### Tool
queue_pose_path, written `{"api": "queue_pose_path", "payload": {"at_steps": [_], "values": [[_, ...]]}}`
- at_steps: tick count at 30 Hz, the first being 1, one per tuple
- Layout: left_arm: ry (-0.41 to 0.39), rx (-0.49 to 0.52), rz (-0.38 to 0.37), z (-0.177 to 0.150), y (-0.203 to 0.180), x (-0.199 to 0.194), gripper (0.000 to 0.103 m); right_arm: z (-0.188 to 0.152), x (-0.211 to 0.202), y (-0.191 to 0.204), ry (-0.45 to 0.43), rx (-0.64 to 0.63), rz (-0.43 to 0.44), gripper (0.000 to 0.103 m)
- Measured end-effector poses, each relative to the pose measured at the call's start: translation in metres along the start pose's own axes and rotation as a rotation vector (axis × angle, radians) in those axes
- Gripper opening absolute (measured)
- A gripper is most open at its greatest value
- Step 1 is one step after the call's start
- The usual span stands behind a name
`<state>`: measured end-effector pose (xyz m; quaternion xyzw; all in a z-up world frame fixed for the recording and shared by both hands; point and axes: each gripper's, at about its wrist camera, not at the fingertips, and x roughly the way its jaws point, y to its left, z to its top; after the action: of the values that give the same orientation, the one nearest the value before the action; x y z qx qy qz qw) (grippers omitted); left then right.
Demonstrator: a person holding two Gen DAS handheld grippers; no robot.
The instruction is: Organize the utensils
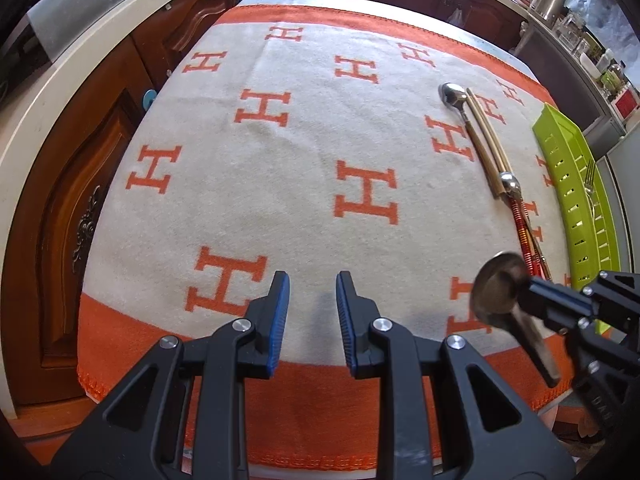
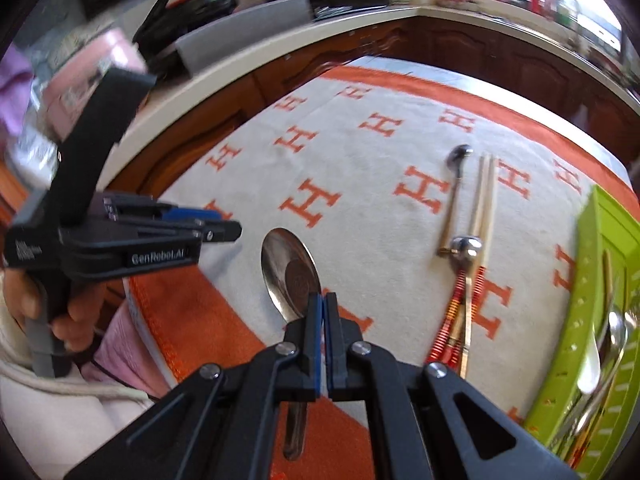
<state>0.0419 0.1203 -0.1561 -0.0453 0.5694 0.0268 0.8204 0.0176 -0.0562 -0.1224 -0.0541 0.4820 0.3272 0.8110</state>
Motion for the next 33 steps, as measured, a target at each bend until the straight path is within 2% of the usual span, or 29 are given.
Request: {"api": "queue_pose_path", "payload": {"at_steps": [6, 14, 22, 24, 26, 29, 33], "values": [[-0.026, 0.078, -0.049, 0.025, -0.038, -0.005, 0.021, -0.005, -0.043, -0.044, -0.09, 0.213, -0.069, 0.0], [-0.04, 0.07, -0.102, 0.103, -0.086, 0.021, 0.021, -0.018, -0.101, -0.121, -0.224, 0.49, -0.223, 0.0], [-0.015, 0.06, -0.048, 0.15, -0.133, 0.069, 0.022, -0.038, -0.119, -0.174, -0.281, 0.646, -0.266, 0.0], [-0.018, 0.066, -0.032, 0.156, -0.142, 0.077, 0.039, -0.043, -0.119, -0.182, -0.283, 0.668, -0.266, 0.0], [-0.035, 0.06, 0.004, 0.162, -0.149, 0.083, 0.044, -0.049, -0.119, -0.188, -0.285, 0.685, -0.27, 0.0], [-0.059, 0.06, 0.068, 0.167, -0.155, 0.091, 0.044, -0.056, -0.119, -0.195, -0.286, 0.706, -0.269, 0.0], [-0.053, 0.055, 0.104, 0.171, -0.158, 0.104, 0.043, -0.059, -0.117, -0.203, -0.289, 0.723, -0.279, 0.001]]}}
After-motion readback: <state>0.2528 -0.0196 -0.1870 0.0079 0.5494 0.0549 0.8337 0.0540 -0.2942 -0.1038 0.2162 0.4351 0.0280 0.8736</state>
